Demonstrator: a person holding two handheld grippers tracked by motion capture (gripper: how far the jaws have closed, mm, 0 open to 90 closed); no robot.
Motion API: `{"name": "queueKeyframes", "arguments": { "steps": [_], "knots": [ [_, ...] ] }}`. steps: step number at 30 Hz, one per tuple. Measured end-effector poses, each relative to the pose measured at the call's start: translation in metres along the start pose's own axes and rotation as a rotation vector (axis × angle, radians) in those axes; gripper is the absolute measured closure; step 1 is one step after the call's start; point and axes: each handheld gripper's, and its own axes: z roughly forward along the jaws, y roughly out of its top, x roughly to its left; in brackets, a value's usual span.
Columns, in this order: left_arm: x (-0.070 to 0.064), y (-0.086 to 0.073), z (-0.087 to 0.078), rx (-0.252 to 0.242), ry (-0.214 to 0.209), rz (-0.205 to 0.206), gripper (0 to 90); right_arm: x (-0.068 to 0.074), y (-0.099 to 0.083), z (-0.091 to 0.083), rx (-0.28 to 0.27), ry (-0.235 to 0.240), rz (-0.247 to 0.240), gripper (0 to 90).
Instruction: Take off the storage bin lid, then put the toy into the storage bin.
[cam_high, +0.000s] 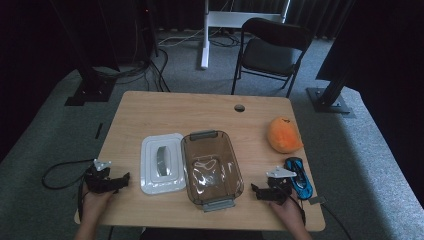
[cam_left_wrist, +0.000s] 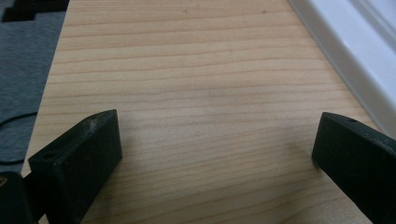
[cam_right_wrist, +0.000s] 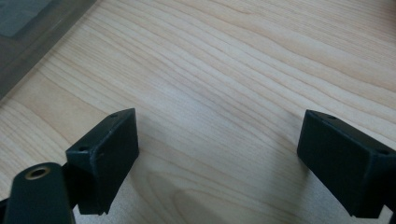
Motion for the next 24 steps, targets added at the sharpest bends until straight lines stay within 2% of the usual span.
{"name": "queueKeyframes", "arguments": {
  "steps": [12, 18, 24],
  "knots": [
    [-0.0055, -0.0012, -0.0010, 0.000, 0.042, -0.046, 2.0, -0.0006, 0.0038, 0.0015, 0.023, 0.009, -0.008, 11.1],
    [-0.0061, -0.0008, -0.0006, 0.000, 0.046, -0.049, 2.0, -0.0007, 0.0036, 0.0004, 0.029, 0.009, -0.008, 11.1],
    [-0.0063, -0.0007, -0.0005, -0.002, 0.022, -0.024, 2.0, 0.0005, 0.0040, -0.0021, 0.050, -0.014, 0.014, 11.6]
  ]
}}
